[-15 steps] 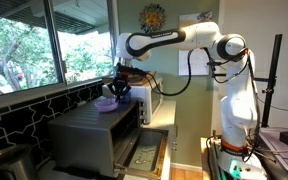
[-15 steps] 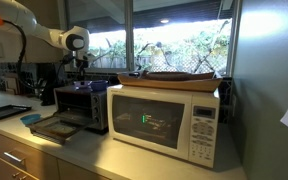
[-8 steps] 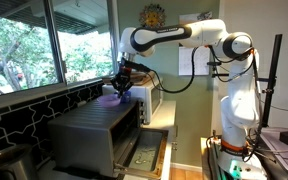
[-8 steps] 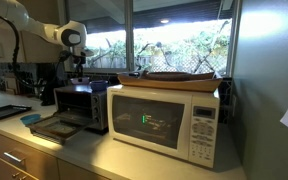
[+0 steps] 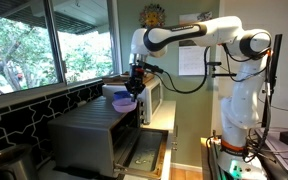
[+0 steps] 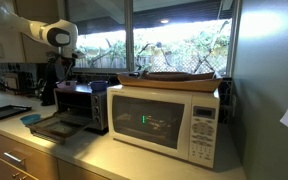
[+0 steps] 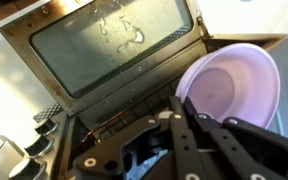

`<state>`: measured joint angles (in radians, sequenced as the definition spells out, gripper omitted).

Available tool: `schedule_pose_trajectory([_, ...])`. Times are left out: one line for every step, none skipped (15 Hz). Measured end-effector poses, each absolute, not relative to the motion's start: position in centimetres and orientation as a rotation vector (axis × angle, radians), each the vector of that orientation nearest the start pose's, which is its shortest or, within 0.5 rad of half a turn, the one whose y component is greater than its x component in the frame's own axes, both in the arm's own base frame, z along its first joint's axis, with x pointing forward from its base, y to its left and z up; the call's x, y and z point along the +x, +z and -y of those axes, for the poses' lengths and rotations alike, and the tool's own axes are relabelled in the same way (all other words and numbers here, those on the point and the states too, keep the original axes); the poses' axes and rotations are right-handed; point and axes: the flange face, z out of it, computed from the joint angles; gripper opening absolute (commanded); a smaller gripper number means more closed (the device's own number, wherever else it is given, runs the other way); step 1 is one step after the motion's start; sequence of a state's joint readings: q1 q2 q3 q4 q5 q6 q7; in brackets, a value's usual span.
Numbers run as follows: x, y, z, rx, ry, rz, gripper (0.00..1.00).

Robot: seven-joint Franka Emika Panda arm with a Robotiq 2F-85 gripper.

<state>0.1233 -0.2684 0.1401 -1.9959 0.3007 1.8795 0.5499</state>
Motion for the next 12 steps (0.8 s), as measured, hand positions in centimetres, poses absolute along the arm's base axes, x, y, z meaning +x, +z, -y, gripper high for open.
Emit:
schedule_pose_trajectory([45.8, 58.8, -15.7, -2.804, -0.049, -0.465, 0.01])
schedule_pose_trajectory([44.8, 58.5, -15.8, -2.804, -0.043, -0.424, 0.01])
schedule_pose_trajectory([43.9, 58.2, -15.8, -2.804, -0.034, -0.388, 0.01])
schedule_pose_trajectory([43.1, 57.8, -15.9, -2.804, -0.023, -0.361, 0.01])
schedule_pose_trajectory([42.4, 57.3, -15.9, -2.801, -0.008, -0.339, 0.01])
schedule_pose_trajectory([41.8, 56.7, -15.9, -2.797, 0.010, -0.321, 0.01])
schedule_pose_trajectory([41.3, 55.9, -15.9, -2.795, 0.033, -0.307, 0.01])
schedule_pose_trajectory([40.9, 55.1, -15.8, -2.795, 0.058, -0.295, 0.01])
schedule_pose_trajectory([40.5, 54.3, -15.7, -2.795, 0.081, -0.287, 0.01])
schedule_pose_trajectory([40.3, 53.5, -15.6, -2.798, 0.104, -0.290, 0.01])
schedule_pose_trajectory([40.1, 52.6, -15.5, -2.799, 0.128, -0.298, 0.01])
schedule_pose_trajectory([40.0, 51.8, -15.4, -2.798, 0.152, -0.309, 0.01])
